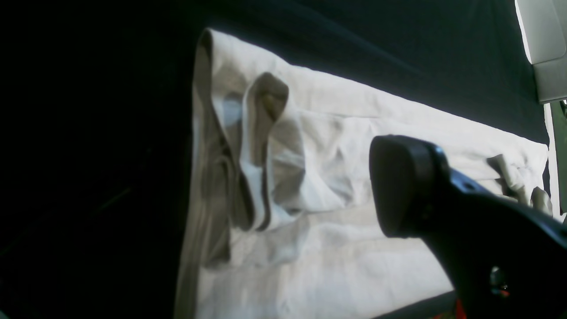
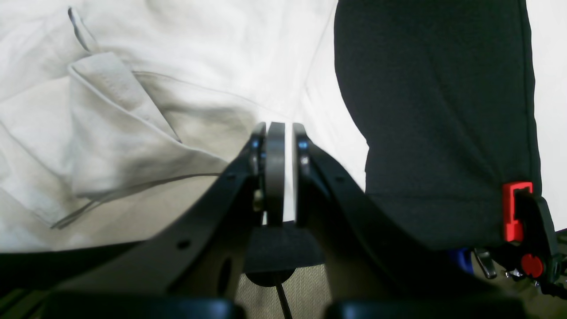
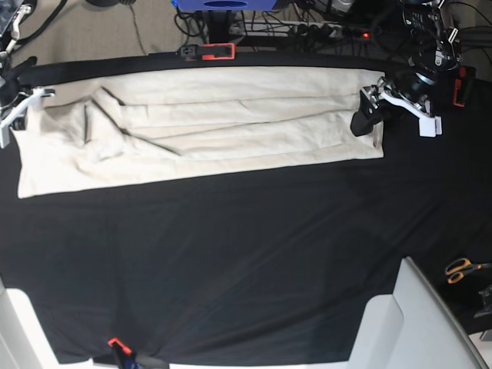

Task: Fold the T-shirt properly
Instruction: 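Lower the left gripper onto the strip's end and grasp it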

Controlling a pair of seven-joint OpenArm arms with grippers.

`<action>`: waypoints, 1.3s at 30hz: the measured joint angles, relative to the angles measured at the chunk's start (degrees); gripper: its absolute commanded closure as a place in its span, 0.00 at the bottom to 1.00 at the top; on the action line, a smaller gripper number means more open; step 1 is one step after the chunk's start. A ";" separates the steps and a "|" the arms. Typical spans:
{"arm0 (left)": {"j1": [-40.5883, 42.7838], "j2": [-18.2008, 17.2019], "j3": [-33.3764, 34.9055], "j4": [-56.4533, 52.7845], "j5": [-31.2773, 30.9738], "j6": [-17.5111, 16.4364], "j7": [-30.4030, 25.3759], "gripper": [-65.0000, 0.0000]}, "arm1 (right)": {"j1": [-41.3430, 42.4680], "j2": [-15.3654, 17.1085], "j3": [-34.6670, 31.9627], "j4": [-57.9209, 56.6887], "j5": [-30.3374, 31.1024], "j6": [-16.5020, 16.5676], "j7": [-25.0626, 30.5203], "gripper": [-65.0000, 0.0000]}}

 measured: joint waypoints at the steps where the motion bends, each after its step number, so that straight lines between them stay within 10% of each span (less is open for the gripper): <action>1: 0.00 0.00 0.02 0.00 0.13 0.02 0.02 0.20 | 0.00 0.00 0.00 0.00 0.00 0.00 0.00 0.95; 6: 0.11 1.11 0.07 -0.39 0.46 0.07 1.14 0.56 | 0.00 0.00 -0.02 0.00 0.00 0.02 0.00 0.95; 16: -1.44 1.05 -0.04 -3.91 -0.24 -0.57 0.72 0.64 | 0.00 0.00 -0.04 0.00 0.00 0.00 0.02 0.95; 20: -1.66 1.07 -0.04 -3.89 0.70 0.15 1.36 1.00 | 0.00 0.02 -0.02 0.00 0.00 0.00 0.02 0.95; 26: -0.98 1.40 0.24 -0.92 3.76 0.24 1.88 1.00 | 0.00 0.00 0.00 0.00 -0.02 0.00 0.00 0.95; 39: 1.77 14.53 6.73 20.94 39.58 1.60 0.31 1.00 | 0.02 0.02 -0.07 0.00 0.00 -0.02 0.02 0.95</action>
